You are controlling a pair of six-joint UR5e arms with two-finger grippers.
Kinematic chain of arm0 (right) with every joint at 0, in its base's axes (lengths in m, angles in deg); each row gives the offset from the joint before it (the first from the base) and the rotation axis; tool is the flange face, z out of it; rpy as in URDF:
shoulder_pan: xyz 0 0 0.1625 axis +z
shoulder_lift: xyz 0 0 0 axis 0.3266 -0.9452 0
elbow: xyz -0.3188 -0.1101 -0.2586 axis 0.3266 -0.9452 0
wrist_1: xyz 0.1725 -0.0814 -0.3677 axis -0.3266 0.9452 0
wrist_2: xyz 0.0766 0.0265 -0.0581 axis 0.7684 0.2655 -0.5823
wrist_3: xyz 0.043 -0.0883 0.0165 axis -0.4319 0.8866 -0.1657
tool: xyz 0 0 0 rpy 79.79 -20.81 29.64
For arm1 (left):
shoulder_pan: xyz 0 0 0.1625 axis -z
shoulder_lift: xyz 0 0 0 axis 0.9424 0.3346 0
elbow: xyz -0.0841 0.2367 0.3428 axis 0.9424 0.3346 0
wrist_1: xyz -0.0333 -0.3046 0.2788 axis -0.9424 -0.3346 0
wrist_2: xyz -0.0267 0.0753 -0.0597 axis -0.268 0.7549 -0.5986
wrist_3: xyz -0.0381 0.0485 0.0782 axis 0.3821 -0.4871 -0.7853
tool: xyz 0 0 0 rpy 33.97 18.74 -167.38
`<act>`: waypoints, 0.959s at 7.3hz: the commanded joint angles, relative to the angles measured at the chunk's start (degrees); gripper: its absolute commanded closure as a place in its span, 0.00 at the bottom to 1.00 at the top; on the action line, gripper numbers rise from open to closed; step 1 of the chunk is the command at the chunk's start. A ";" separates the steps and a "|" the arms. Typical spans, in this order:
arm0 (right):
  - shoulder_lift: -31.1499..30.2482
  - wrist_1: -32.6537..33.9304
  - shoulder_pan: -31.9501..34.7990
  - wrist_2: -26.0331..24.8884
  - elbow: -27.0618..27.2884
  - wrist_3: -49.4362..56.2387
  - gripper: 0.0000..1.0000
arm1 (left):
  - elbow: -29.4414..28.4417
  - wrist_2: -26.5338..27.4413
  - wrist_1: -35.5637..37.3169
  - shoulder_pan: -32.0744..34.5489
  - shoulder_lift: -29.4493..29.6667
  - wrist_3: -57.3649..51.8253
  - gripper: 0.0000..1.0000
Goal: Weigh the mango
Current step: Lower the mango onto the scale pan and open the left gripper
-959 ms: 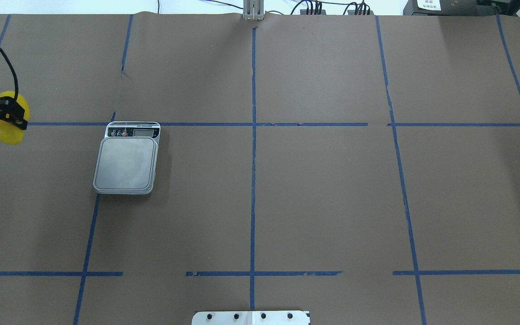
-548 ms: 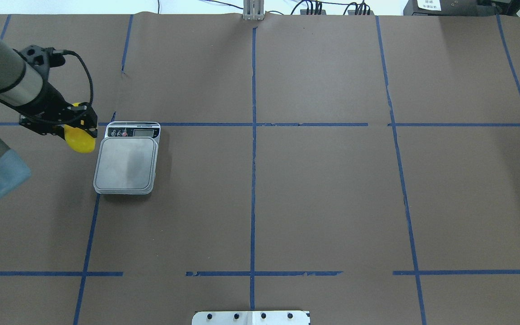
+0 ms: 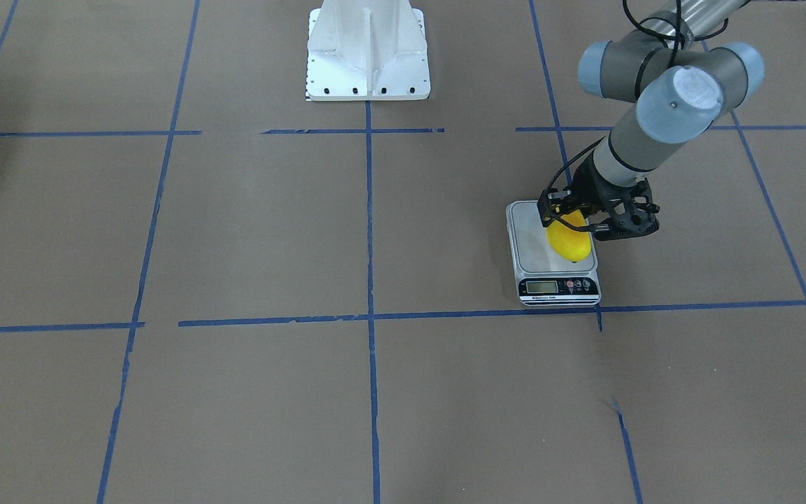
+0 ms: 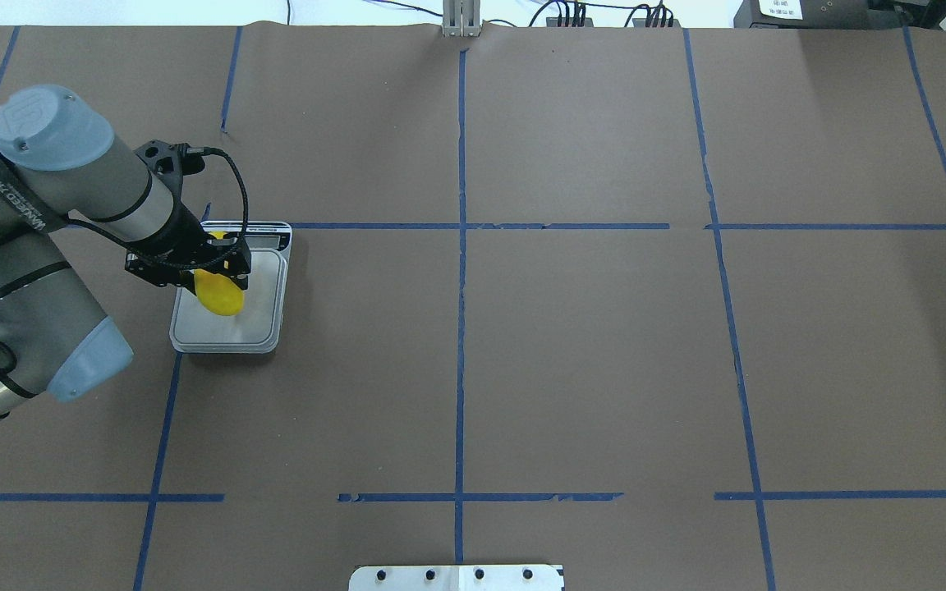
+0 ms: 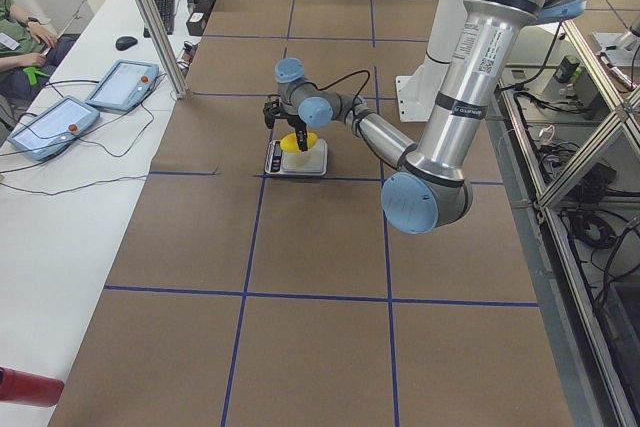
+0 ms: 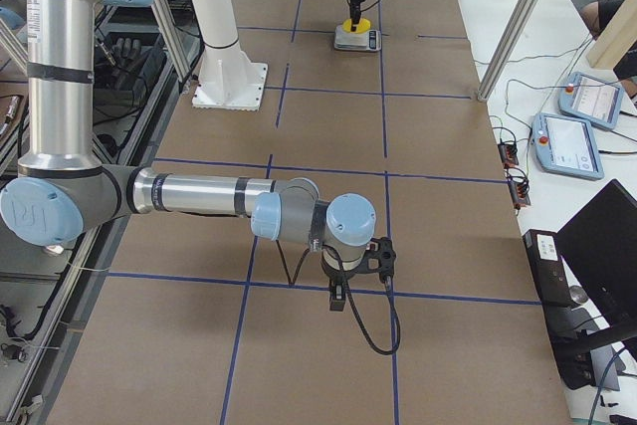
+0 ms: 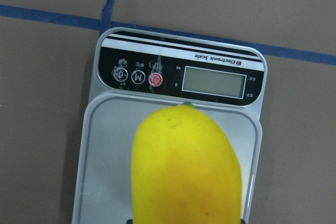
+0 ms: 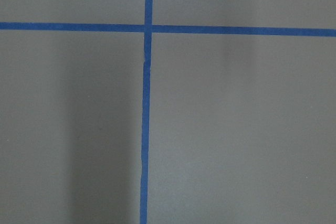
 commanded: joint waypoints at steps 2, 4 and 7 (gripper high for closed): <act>-0.09 0.05 0.00 0.00 0.00 0.00 0.00 | -1.96 0.50 -4.05 -0.44 -0.46 -0.31 0.13; 0.00 0.05 0.00 0.00 0.00 0.00 0.00 | -1.09 0.76 -4.07 -0.01 -0.64 -0.48 0.00; 0.00 0.05 0.00 0.00 0.00 0.00 0.00 | 4.79 0.06 3.61 11.47 -1.42 -12.03 0.00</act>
